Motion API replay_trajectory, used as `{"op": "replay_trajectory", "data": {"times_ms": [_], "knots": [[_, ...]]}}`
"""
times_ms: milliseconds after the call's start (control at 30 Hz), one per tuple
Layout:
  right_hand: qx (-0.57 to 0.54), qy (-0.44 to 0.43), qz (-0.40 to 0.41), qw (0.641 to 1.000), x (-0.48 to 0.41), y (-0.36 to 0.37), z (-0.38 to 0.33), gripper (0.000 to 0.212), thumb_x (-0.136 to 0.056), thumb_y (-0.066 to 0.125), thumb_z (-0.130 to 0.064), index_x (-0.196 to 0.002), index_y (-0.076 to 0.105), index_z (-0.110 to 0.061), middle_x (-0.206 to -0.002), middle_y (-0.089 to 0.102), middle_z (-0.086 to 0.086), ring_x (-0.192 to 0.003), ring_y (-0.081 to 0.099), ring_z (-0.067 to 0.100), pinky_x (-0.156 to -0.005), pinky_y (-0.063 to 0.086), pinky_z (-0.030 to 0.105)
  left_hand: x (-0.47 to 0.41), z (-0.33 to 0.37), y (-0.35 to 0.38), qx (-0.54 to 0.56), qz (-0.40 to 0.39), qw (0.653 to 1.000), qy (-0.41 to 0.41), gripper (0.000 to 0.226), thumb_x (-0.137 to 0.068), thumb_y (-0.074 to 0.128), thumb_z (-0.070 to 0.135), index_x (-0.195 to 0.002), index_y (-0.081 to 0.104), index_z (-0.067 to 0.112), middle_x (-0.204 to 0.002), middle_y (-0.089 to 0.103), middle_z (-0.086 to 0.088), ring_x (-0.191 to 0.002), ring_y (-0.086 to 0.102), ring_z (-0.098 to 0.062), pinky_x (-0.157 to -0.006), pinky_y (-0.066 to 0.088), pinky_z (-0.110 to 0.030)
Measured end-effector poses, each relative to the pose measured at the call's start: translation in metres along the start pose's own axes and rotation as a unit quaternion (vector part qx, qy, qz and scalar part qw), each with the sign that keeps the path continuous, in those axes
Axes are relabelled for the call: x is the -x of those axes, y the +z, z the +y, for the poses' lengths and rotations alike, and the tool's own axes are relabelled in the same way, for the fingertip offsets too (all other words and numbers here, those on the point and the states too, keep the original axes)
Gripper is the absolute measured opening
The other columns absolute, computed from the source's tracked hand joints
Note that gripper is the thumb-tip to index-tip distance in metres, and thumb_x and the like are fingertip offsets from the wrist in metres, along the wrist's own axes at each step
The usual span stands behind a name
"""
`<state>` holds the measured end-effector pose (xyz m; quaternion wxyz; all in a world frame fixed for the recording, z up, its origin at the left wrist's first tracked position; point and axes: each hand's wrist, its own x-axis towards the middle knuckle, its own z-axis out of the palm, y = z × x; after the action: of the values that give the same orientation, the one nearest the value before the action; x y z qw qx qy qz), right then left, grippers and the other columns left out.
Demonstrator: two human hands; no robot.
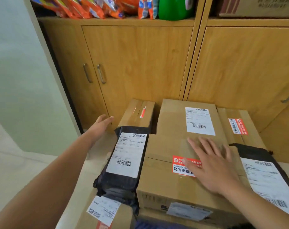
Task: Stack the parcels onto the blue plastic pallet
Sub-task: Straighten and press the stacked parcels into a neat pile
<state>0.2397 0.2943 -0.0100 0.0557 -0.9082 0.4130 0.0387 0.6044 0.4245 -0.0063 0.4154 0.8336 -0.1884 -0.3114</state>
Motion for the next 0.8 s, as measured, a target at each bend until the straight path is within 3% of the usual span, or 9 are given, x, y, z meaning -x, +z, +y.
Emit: {"op": "replay_trajectory", "data": {"times_ms": [67, 133, 200, 300, 433, 533, 633, 800], "knots": [[0.005, 0.009, 0.006, 1.000, -0.001, 0.001, 0.000, 0.094, -0.064, -0.027, -0.086, -0.151, -0.017, -0.052, -0.167, -0.004, -0.012, -0.153, -0.006, 0.014, -0.121, -0.002, 0.052, -0.030, 0.000, 0.009, 0.084, -0.029, 0.995, -0.043, 0.073, -0.089, 0.048, 0.068, -0.150, 0.030, 0.032, -0.157, 0.032, 0.000, -0.144, 0.029, -0.030, -0.116, 0.024, -0.055], [0.003, 0.013, 0.006, 1.000, 0.000, 0.003, -0.001, 0.092, -0.065, -0.027, -0.087, -0.150, -0.017, -0.053, -0.167, -0.003, -0.014, -0.153, -0.006, 0.012, -0.121, -0.002, 0.051, -0.054, -0.008, 0.022, 0.124, -0.092, 0.984, -0.090, 0.082, -0.081, 0.053, 0.073, -0.148, 0.035, 0.031, -0.152, 0.042, -0.002, -0.141, 0.035, -0.032, -0.114, 0.024, -0.057], [0.002, 0.015, 0.002, 1.000, 0.000, 0.003, -0.001, 0.090, -0.067, -0.025, -0.086, -0.150, -0.018, -0.053, -0.166, -0.003, -0.014, -0.153, -0.007, 0.011, -0.121, -0.002, 0.051, -0.069, -0.017, 0.038, 0.140, -0.175, 0.967, -0.121, 0.091, -0.070, 0.062, 0.075, -0.141, 0.048, 0.020, -0.129, 0.063, -0.010, -0.119, 0.056, -0.035, -0.105, 0.038, -0.052], [0.005, 0.019, -0.005, 1.000, -0.001, 0.002, -0.001, 0.087, -0.070, -0.023, -0.086, -0.150, -0.018, -0.053, -0.166, -0.003, -0.015, -0.152, -0.009, 0.011, -0.121, -0.003, 0.051, -0.071, -0.015, 0.054, 0.139, -0.244, 0.952, -0.121, 0.076, -0.077, 0.063, 0.064, -0.123, 0.058, 0.004, -0.093, 0.068, -0.016, -0.081, 0.065, -0.032, -0.079, 0.050, -0.038], [0.009, 0.016, 0.003, 1.000, 0.000, 0.002, -0.002, 0.086, -0.073, -0.019, -0.086, -0.152, -0.012, -0.053, -0.166, 0.004, -0.015, -0.153, -0.003, 0.011, -0.121, -0.002, 0.051, -0.078, -0.011, 0.055, 0.142, -0.266, 0.949, -0.096, 0.063, -0.082, 0.063, 0.057, -0.120, 0.063, 0.007, -0.093, 0.070, -0.016, -0.079, 0.067, -0.031, -0.079, 0.050, -0.039], [0.007, 0.016, 0.004, 1.000, -0.001, 0.002, -0.003, 0.086, -0.075, -0.017, -0.086, -0.153, -0.008, -0.052, -0.165, 0.008, -0.014, -0.153, 0.001, 0.012, -0.121, -0.002, 0.051, -0.078, -0.006, 0.059, 0.127, -0.273, 0.947, -0.109, 0.056, -0.082, 0.064, 0.055, -0.116, 0.064, 0.010, -0.082, 0.071, -0.012, -0.069, 0.068, -0.029, -0.068, 0.051, -0.032], [0.015, 0.016, -0.001, 1.000, -0.001, 0.001, -0.003, 0.086, -0.071, -0.022, -0.085, -0.150, -0.017, -0.052, -0.166, 0.000, -0.015, -0.153, -0.006, 0.011, -0.121, -0.004, 0.051, -0.074, -0.010, 0.062, 0.146, -0.280, 0.942, -0.112, 0.053, -0.083, 0.063, 0.054, -0.111, 0.065, 0.009, -0.082, 0.070, -0.013, -0.066, 0.067, -0.029, -0.068, 0.049, -0.032], [0.013, 0.011, 0.002, 1.000, -0.002, 0.002, -0.001, 0.088, -0.071, -0.021, -0.086, -0.151, -0.015, -0.051, -0.166, 0.001, -0.013, -0.153, -0.005, 0.012, -0.120, -0.003, 0.053, -0.073, -0.016, 0.060, 0.171, -0.286, 0.937, -0.107, 0.071, -0.072, 0.070, 0.057, -0.120, 0.063, 0.005, -0.093, 0.069, -0.016, -0.073, 0.066, -0.031, -0.073, 0.048, -0.035]]}}
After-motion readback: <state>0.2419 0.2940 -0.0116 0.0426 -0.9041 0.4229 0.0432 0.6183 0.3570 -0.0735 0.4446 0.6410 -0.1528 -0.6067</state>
